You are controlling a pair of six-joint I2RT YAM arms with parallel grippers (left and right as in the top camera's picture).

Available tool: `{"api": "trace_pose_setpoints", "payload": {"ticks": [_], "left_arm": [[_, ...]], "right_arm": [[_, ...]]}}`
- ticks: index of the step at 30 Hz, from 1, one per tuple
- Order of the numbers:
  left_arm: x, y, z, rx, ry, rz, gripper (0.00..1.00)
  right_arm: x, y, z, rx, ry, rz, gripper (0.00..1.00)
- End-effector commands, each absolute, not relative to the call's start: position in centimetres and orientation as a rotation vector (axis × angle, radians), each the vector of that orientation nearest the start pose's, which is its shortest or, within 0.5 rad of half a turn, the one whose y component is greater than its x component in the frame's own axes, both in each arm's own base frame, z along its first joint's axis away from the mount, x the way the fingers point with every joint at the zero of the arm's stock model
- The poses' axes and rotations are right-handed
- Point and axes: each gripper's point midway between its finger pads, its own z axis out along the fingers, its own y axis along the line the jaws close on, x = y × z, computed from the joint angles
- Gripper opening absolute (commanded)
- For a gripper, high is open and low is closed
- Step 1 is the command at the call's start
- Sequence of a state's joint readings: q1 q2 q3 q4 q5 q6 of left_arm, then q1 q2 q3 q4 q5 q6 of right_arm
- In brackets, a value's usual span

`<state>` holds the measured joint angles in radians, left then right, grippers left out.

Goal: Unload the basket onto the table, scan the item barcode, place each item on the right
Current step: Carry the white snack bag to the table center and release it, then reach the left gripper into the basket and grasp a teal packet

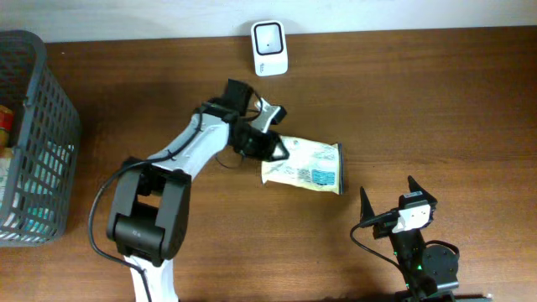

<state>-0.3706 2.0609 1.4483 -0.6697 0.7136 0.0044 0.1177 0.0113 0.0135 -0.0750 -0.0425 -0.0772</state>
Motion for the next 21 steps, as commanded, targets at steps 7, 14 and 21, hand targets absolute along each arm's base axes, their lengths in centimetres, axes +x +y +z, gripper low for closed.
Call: {"api": "trace_pose_setpoints", "payload": {"ticks": [7, 14, 21], "left_arm": [[41.8, -17.5, 10.5, 0.201, 2.829, -0.774, 0.99], [44.7, -2.3, 33.0, -0.007, 2.304, -0.347, 0.99], [37.6, 20.7, 37.7, -0.663, 2.073, -0.031, 0.94]], "right_arm": [[24.4, 3.3, 15.6, -0.173, 1.638, 0.063, 0.99], [24.4, 3.3, 15.6, -0.173, 1.638, 0.063, 0.99], [24.4, 3.3, 15.6, -0.173, 1.638, 0.063, 0.99]]}}
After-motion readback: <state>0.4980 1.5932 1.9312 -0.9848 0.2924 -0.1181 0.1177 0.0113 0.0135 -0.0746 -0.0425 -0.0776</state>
